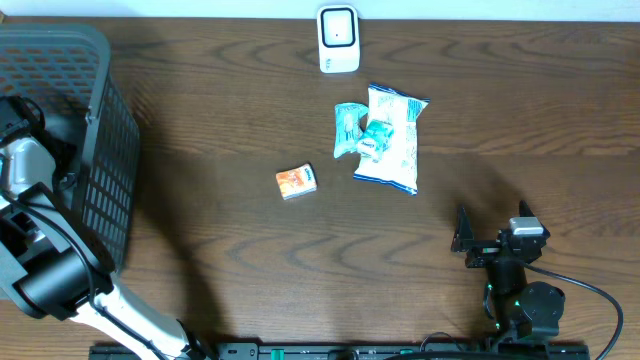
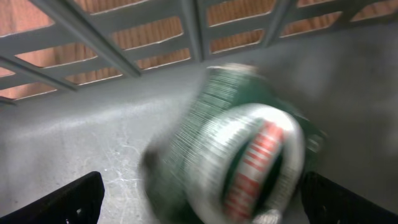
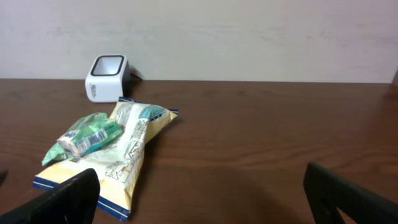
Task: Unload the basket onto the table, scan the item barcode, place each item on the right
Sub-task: 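Grasp the green Zam-Buk tin in the basket with the left gripper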
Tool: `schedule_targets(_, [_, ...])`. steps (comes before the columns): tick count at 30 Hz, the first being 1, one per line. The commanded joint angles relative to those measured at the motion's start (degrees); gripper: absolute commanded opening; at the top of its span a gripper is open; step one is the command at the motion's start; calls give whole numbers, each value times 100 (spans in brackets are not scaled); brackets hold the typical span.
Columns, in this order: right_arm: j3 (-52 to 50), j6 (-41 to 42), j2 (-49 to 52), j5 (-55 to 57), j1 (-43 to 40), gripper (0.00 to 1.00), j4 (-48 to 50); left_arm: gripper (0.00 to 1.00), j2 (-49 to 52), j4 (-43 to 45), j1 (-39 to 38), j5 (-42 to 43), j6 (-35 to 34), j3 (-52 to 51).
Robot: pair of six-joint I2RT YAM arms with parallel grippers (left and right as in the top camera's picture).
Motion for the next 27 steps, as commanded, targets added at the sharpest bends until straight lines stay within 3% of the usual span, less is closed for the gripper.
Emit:
schedule_targets(1, [-9, -81, -15, 24, 33, 99, -24, 100, -400, 103, -7, 109, 208, -35])
schedule_targets(7, [-9, -81, -15, 24, 33, 99, -24, 100, -487, 212, -7, 107, 619, -35])
schedule_targets(18, [-9, -81, -15, 24, 33, 99, -24, 100, 4, 389, 98, 118, 686, -35])
schedule_targets(23, [-9, -81, -15, 24, 33, 99, -24, 99, 258, 420, 101, 240, 1349, -35])
schedule_targets(27, [-9, -81, -15, 24, 33, 99, -24, 99, 382, 525, 107, 238, 1478, -35])
